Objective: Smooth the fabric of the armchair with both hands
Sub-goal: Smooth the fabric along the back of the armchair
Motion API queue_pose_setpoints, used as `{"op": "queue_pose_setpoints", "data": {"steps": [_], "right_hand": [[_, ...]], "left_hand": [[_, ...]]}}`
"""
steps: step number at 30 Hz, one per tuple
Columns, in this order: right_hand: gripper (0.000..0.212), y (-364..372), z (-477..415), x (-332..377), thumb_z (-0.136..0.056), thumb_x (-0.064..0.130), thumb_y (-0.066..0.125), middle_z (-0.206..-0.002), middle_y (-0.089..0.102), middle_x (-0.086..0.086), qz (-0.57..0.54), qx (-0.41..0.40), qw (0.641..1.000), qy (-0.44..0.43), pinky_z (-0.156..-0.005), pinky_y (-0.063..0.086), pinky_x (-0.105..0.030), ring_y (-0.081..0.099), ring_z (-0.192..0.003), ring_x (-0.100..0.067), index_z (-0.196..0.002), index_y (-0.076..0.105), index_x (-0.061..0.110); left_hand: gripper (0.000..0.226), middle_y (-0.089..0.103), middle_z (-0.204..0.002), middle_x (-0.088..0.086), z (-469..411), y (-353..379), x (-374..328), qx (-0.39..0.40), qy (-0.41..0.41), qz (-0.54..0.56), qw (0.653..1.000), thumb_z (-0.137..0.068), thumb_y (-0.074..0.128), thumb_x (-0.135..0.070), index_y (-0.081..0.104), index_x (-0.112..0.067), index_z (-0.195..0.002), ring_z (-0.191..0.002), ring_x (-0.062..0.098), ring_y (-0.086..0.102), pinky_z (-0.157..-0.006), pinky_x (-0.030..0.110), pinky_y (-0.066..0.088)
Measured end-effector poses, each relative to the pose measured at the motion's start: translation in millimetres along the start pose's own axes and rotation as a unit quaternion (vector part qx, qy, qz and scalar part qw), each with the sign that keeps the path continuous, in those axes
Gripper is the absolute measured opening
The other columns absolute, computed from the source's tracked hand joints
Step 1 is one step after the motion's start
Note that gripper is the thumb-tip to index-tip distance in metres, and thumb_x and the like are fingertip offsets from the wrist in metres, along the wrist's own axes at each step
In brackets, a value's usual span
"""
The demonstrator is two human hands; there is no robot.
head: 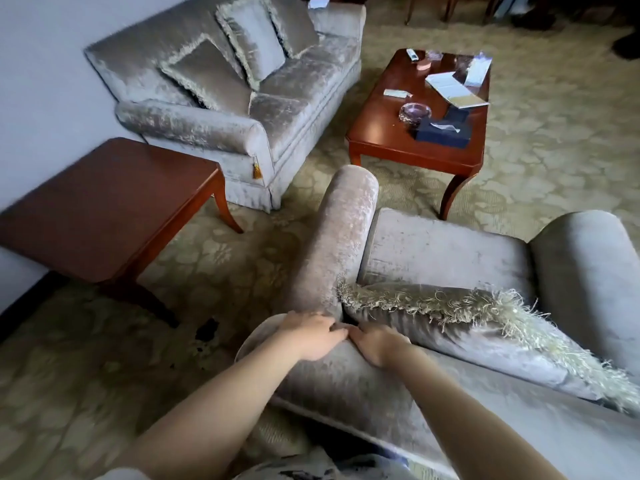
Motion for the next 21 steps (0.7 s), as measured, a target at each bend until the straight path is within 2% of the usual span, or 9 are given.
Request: {"op": "queue_pose_setpoints", "data": {"steps": [2, 5, 9, 13, 17, 21], "right_hand": [[0.046, -0.6, -12.6, 11.3, -0.101, 0.030, 0.023, -0.145, 0.041, -0.019, -0.018, 0.025, 0.999, -0.023, -0.108, 0.034, -0.046, 0.041, -0.132, -0.035, -0.138, 0.042, 0.012], [0.037, -4.3, -34.2, 16.0, -0.099, 0.010, 0.029, -0.136, 0.046, -0.027, -0.124, 0.035, 0.991, 0.031, -0.102, 0.036, -0.041, 0.046, -0.126, -0.036, -0.131, 0.043, -0.002], [0.035, -15.6, -58.5, 17.0, -0.095, 0.001, 0.034, -0.126, 0.052, -0.031, -0.137, 0.049, 0.988, 0.057, -0.097, 0.037, -0.045, 0.050, -0.118, -0.040, -0.128, 0.044, -0.006], [0.035, -19.2, -61.5, 13.9, -0.099, 0.007, 0.034, -0.122, 0.053, -0.029, -0.183, 0.025, 0.982, 0.044, -0.099, 0.036, -0.047, 0.050, -0.116, -0.040, -0.132, 0.041, -0.002], [0.047, -16.1, -36.0, 17.7, -0.100, 0.038, 0.031, -0.132, 0.053, -0.020, -0.101, -0.030, 0.994, 0.019, -0.096, 0.037, -0.035, 0.049, -0.122, -0.033, -0.126, 0.053, 0.007], [0.053, -17.2, -14.4, 21.0, -0.097, 0.046, 0.032, -0.144, 0.045, -0.016, -0.097, -0.041, 0.994, 0.020, -0.101, 0.034, -0.032, 0.044, -0.129, -0.029, -0.142, 0.040, 0.019]], "left_hand": [[0.059, 0.040, -0.146, 0.006, -12.6, -3.0, 5.2, 0.028, -0.008, 0.010, 1.000, -0.092, 0.016, -0.050, 0.045, -0.021, -0.134, -0.128, 0.029, 0.042, -0.100, 0.046, 0.034], [0.044, 0.043, -0.141, 0.011, -30.6, -2.4, 12.6, 0.051, -0.054, 0.079, 0.994, -0.098, 0.023, -0.031, 0.046, -0.013, -0.131, -0.124, 0.034, 0.044, -0.097, 0.050, 0.039], [0.053, 0.042, -0.143, 0.009, -47.7, -9.2, 19.2, 0.061, -0.075, 0.079, 0.992, -0.094, 0.021, -0.043, 0.047, -0.018, -0.133, -0.126, 0.033, 0.044, -0.101, 0.051, 0.031], [0.053, 0.046, -0.141, 0.007, -47.5, -22.7, 26.5, 0.043, -0.062, 0.055, 0.996, -0.094, 0.020, -0.046, 0.050, -0.019, -0.129, -0.124, 0.030, 0.046, -0.099, 0.046, 0.034], [0.054, 0.042, -0.143, 0.010, -22.1, -21.9, 25.9, 0.019, -0.030, 0.013, 0.999, -0.094, 0.018, -0.043, 0.046, -0.017, -0.133, -0.127, 0.030, 0.041, -0.101, 0.047, 0.033], [0.054, 0.033, -0.149, 0.010, -2.8, -15.4, 28.5, 0.006, 0.016, -0.063, 0.998, -0.095, 0.016, -0.037, 0.032, -0.019, -0.143, -0.135, 0.028, 0.030, -0.104, 0.051, 0.029]]}}
Point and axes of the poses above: each hand's wrist, its own z-axis away from the middle knuckle, its own y-axis out of the palm, x = y × z, the point moved 4 cm from there along -z, towards the middle knuckle
